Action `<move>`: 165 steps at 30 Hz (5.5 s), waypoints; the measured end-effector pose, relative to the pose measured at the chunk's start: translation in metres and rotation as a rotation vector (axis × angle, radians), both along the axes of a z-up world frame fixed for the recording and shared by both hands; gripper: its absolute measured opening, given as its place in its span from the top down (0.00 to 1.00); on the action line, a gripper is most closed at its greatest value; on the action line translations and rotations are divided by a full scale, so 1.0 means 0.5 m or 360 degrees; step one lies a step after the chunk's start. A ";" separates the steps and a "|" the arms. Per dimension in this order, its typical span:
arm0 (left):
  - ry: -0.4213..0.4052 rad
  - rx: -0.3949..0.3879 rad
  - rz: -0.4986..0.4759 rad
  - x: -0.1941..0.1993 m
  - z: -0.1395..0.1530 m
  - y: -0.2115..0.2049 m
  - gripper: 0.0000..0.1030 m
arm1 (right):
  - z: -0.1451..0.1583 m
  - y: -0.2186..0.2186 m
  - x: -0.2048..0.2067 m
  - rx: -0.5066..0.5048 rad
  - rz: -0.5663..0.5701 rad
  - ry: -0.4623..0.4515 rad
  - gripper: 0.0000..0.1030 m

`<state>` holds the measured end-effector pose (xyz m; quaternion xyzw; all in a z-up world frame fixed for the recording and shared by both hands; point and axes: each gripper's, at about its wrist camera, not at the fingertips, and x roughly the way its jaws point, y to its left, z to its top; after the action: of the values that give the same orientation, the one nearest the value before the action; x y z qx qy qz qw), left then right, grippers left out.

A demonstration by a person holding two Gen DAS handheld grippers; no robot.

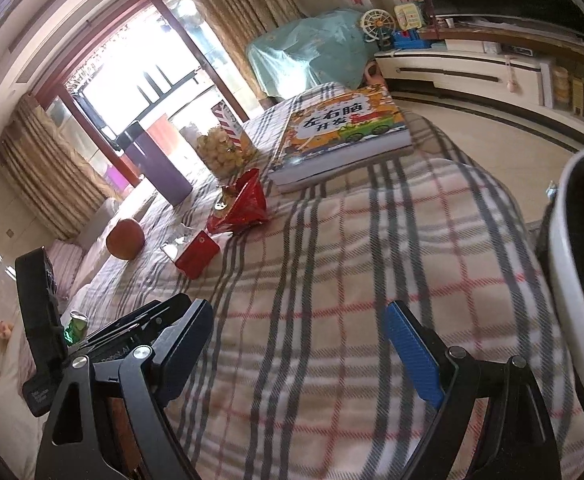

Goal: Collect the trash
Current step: 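Move both open tools back over the bed toward the snack box and chip bag, then grasp red-white snack box with left tool while right tool grasps red chip bag, then carry snack box and chip bag in both tools over the bin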

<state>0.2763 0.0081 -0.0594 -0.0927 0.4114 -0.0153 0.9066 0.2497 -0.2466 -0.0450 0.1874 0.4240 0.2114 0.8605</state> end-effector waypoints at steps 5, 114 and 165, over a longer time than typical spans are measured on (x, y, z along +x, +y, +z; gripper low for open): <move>-0.0001 0.0016 0.0033 0.029 -0.001 0.006 0.32 | -0.004 0.020 0.025 0.0015 0.0020 0.0002 0.13; -0.0110 0.0168 -0.0659 -0.182 0.046 -0.357 0.51 | 0.047 -0.252 -0.233 0.0117 -0.0389 -0.0132 0.92; -0.0164 0.0252 -0.0884 -0.072 0.090 -0.594 0.51 | 0.062 -0.456 -0.164 -0.0010 -0.0678 -0.0173 0.92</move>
<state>0.2401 -0.2887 -0.0145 0.0954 0.3742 -0.2354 0.8919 0.1677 -0.4745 -0.0143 0.2584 0.3284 0.0332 0.9079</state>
